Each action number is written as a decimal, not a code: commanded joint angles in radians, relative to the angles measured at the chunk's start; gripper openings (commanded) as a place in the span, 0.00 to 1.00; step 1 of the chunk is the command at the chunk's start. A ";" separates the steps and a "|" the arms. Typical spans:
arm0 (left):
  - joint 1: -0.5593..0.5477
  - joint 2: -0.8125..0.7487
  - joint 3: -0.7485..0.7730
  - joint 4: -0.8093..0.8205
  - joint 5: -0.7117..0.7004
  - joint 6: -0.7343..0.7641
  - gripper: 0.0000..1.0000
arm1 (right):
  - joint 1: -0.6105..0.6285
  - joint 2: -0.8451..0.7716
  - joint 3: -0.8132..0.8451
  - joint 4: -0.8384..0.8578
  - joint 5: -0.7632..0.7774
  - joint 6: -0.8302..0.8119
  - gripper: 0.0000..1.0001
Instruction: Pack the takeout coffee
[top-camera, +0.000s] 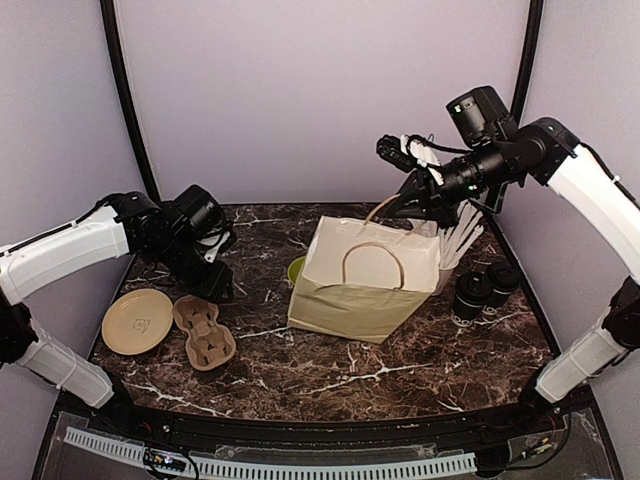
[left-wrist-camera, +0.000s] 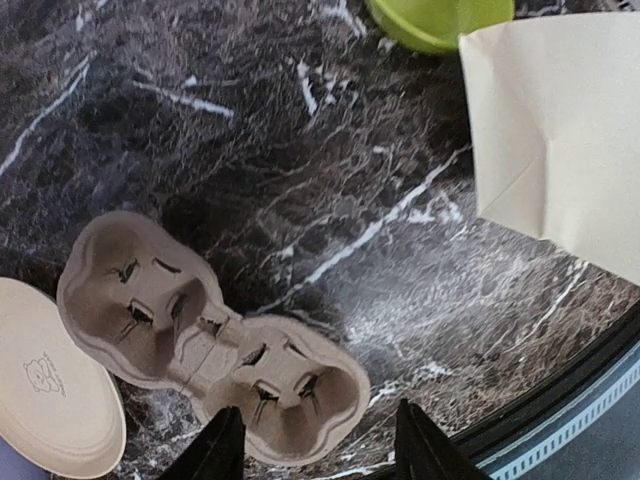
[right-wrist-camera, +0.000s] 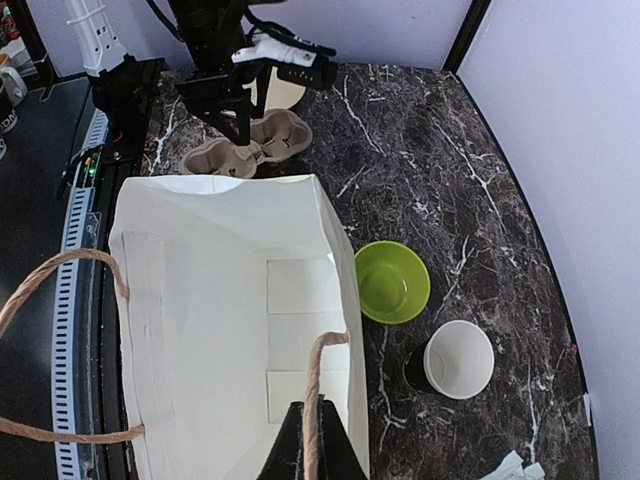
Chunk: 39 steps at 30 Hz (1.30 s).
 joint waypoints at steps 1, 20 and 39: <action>0.041 0.050 -0.038 -0.107 0.035 0.028 0.53 | -0.001 0.001 0.041 -0.009 -0.001 -0.017 0.00; 0.140 -0.160 -0.393 0.301 -0.035 -0.481 0.49 | -0.001 0.061 0.102 -0.020 -0.003 -0.033 0.00; 0.339 0.173 -0.372 0.604 0.022 -0.352 0.07 | -0.002 0.002 0.118 0.004 0.109 -0.010 0.00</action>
